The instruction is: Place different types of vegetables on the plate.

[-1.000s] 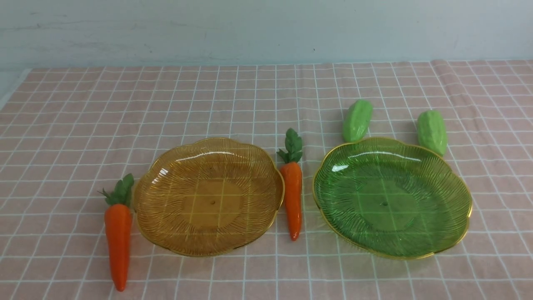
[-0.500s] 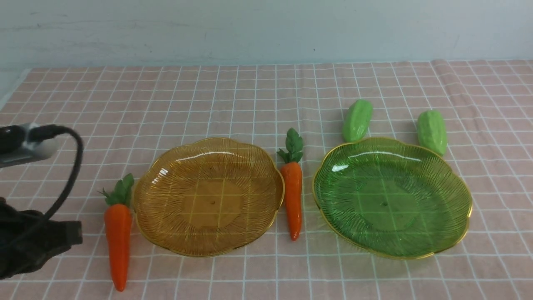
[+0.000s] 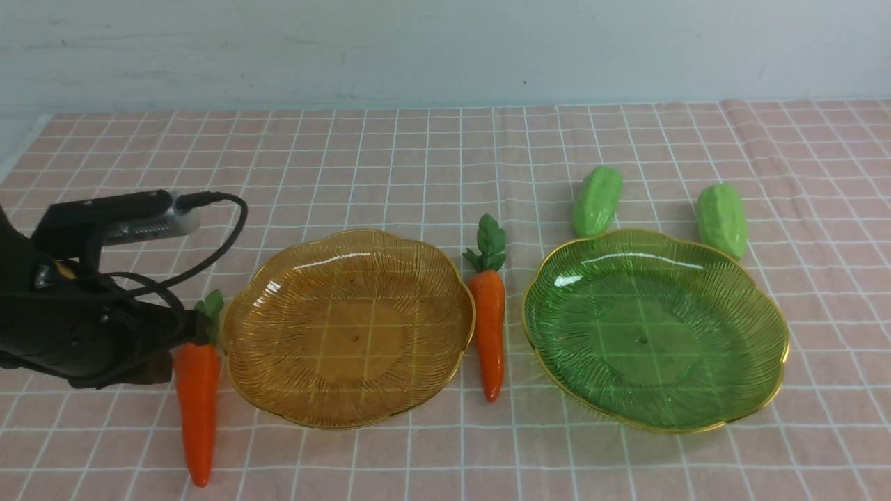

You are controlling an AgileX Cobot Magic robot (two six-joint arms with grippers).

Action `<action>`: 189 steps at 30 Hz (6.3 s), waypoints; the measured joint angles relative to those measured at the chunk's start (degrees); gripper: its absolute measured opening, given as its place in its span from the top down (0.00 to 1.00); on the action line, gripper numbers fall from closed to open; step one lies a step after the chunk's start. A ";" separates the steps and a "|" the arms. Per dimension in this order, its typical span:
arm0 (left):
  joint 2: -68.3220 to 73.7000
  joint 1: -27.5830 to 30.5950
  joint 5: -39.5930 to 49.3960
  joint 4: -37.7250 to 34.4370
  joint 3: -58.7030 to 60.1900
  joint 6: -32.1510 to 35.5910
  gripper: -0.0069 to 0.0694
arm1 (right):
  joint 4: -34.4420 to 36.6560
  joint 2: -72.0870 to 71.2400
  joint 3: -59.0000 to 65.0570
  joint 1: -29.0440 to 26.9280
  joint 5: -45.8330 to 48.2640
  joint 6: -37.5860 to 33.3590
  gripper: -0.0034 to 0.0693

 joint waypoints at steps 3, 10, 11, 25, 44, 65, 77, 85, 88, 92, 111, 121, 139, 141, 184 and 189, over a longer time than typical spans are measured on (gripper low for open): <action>5.17 0.00 -3.87 0.08 0.01 0.40 0.72 | 0.30 5.13 -5.03 0.00 3.88 -3.30 0.98; 15.14 0.00 -8.54 1.27 -0.10 0.50 0.32 | 1.61 5.83 -5.21 0.00 4.10 -3.84 0.98; 16.10 0.00 -8.72 1.27 -0.10 0.50 0.29 | 1.61 5.83 -5.21 0.00 4.10 -3.90 0.98; 20.66 0.32 -4.11 3.52 -2.42 0.01 0.65 | -1.56 9.54 -8.68 0.00 5.89 -1.51 0.98; 13.75 -17.74 1.80 5.73 -19.57 -0.96 0.65 | -19.94 52.71 -41.33 -0.13 9.29 8.38 0.96; 17.96 -17.79 3.17 5.96 -19.97 -2.59 0.19 | -16.39 104.76 -70.58 -3.98 -5.37 10.59 0.12; 15.26 -17.79 7.24 5.91 -19.97 -3.06 0.20 | -18.68 109.21 -84.20 -3.27 6.25 10.21 0.37; 14.16 -17.79 8.08 5.91 -19.97 -3.12 0.20 | -13.29 100.42 -89.87 -2.63 16.25 12.35 0.37; 13.61 -17.79 9.27 5.91 -19.97 -3.12 0.20 | -12.37 94.77 -81.72 1.22 16.56 12.29 0.37; 13.54 -17.79 10.23 5.91 -19.97 -3.12 0.20 | -13.99 91.88 -68.61 7.10 17.51 11.75 0.37; 13.54 -17.79 10.43 5.83 -19.97 -0.12 0.20 | -17.06 97.33 -78.01 11.17 9.10 13.44 0.04; 13.54 -17.79 11.82 5.78 -19.97 -0.12 0.20 | -15.77 115.73 -94.65 9.44 5.32 18.32 0.06; 13.54 -17.79 17.24 5.79 -19.97 -0.12 0.23 | -19.17 120.30 -105.10 8.72 14.68 19.31 0.37; 13.49 -17.79 17.66 5.79 -19.97 -0.12 0.28 | -20.59 117.05 -107.66 8.04 16.86 19.21 0.37; 32.05 -40.44 2.19 1.50 -31.20 -16.09 0.40 | -16.84 78.91 -32.66 7.51 -1.92 9.50 0.15; 36.48 -40.55 3.99 7.14 -35.28 -21.89 0.40 | -16.84 78.91 -32.66 7.51 -2.12 9.08 0.15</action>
